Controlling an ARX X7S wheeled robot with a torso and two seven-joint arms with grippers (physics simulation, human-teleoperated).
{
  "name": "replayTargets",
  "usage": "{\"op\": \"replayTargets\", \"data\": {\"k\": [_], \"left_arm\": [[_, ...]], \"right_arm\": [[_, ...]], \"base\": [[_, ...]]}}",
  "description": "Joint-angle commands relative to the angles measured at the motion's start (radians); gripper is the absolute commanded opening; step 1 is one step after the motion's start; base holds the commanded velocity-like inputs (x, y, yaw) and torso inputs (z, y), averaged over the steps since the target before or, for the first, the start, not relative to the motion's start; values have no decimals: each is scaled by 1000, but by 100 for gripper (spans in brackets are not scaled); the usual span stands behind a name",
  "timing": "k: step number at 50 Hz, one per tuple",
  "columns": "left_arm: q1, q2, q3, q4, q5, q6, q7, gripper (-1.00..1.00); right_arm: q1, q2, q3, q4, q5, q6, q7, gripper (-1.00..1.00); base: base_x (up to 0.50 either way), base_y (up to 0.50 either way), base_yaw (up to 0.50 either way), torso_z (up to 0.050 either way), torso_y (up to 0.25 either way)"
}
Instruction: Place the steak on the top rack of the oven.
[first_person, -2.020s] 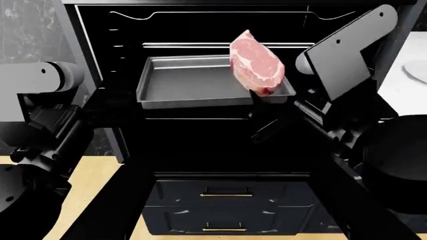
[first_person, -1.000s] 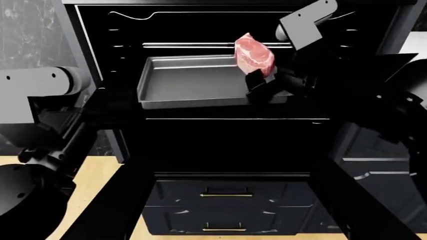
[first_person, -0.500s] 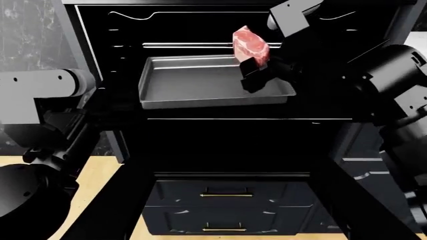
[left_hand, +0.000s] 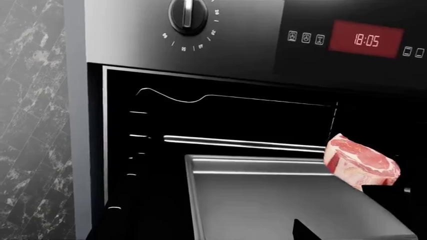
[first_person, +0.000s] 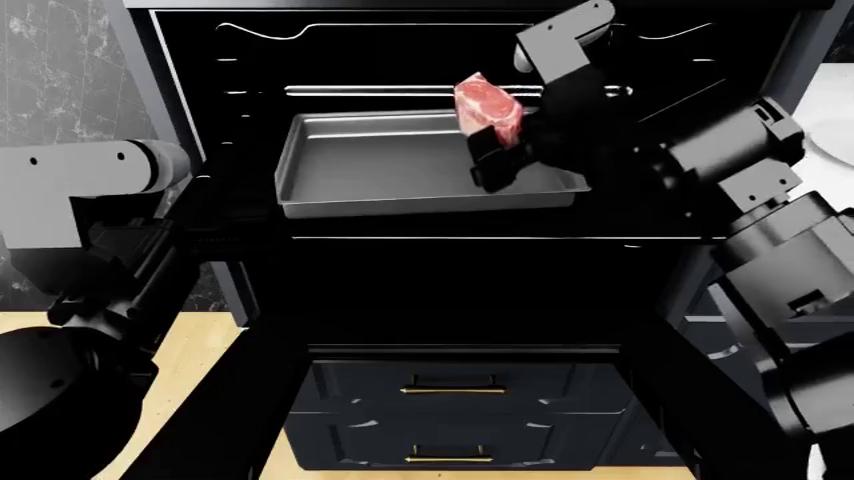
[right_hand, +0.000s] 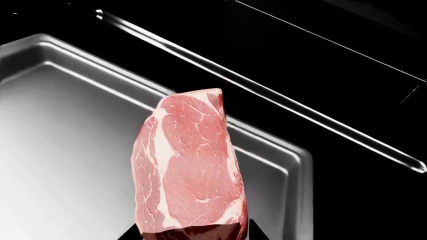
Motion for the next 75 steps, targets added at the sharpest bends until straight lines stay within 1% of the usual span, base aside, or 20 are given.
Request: {"op": "replayTargets", "data": {"k": [1,18,19,33,38,45,48,52,54,64,69,75], "left_arm": [[3,-3,1,-6,4,7,2,100],[-1,-7,3,-3,0,12,-3,100],[-1,-7,4,-3,0,12,-2,100],[-4,-14,-2,9,-23,13,-16,100],[-2,-15,-3,6,-22,18,-12,100],[-5,-27,-19,22,-55,17,-28,100],[-2,-26,-10,16,-22,25,-7,100],[-11,-32,-11,24,-28,23,-11,100],[-15,-42,0,42,17,28,2,100],[-35,-40,-27,43,-51,31,-34,100],[-16,-48,-50,70,-114,40,-38,100],[-18,-70,-88,105,-202,53,-69,100]], "right_arm": [[6,-17,-13,33,-32,-1,-38,-100],[10,-23,-16,51,-41,-9,-34,-100],[10,-20,-15,42,-39,-5,-31,100],[38,58,55,-152,28,55,60,100],[14,113,89,-271,79,100,119,100],[-26,225,173,-529,230,225,262,100],[-41,272,216,-646,316,276,323,100],[-48,306,252,-724,389,318,389,100],[-51,319,268,-756,421,332,416,100],[-49,401,359,-921,654,406,591,100],[-77,455,396,-1025,776,400,696,100],[-77,511,436,-1118,900,369,805,100]], "base": [[0,0,0,0,0],[0,0,0,0,1],[0,0,0,0,0],[0,0,0,0,0],[0,0,0,0,0],[0,0,0,0,0],[0,0,0,0,0],[0,0,0,0,0],[0,0,0,0,0],[0,0,0,0,0],[0,0,0,0,0],[0,0,0,0,0]]}}
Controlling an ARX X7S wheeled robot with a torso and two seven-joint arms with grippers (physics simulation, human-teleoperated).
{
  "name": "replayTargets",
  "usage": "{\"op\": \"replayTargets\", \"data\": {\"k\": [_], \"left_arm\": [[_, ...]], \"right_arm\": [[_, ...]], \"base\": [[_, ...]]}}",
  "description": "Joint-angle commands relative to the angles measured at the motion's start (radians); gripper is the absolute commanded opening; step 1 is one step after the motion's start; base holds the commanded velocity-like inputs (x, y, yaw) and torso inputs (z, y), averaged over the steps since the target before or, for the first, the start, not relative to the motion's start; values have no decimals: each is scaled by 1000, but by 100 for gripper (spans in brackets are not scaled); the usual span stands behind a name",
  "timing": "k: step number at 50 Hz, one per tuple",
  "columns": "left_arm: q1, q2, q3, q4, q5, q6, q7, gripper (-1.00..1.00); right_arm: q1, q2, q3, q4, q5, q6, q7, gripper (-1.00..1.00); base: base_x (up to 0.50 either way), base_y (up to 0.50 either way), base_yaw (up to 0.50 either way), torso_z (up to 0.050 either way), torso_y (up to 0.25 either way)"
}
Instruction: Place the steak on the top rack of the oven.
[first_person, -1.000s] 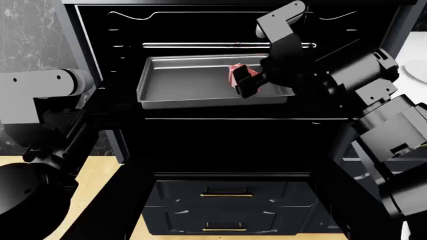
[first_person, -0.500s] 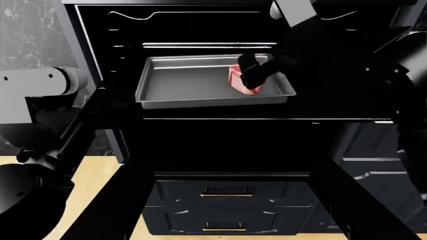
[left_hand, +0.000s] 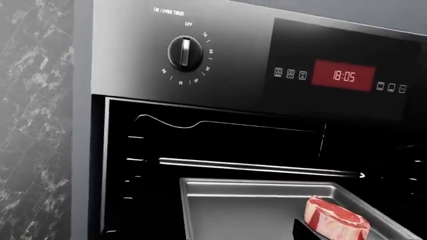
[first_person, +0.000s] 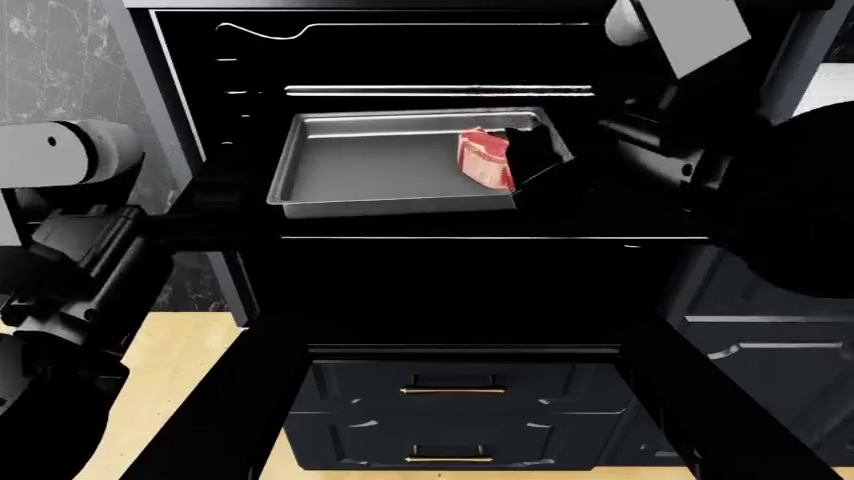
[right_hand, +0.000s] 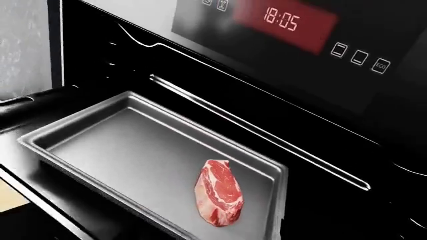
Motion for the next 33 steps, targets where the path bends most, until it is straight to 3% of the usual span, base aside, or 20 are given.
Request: {"op": "replayTargets", "data": {"k": [1,18,27,33], "left_arm": [[7,-26,-55,55,-129,23,-33,100],[162,-9,-181,98,-132,119,58,100],[203,24,-229,123,-111,173,117,100],[232,28,-260,150,-130,200,151,100]], "right_arm": [[-20,115,85,-211,259,-10,223,100],[-39,308,165,-519,573,-194,525,100],[-80,401,231,-673,641,-289,588,100],[-221,504,349,-772,622,-387,557,100]], "base": [[0,0,0,0,0],[0,0,0,0,0],[0,0,0,0,0],[0,0,0,0,0]]}}
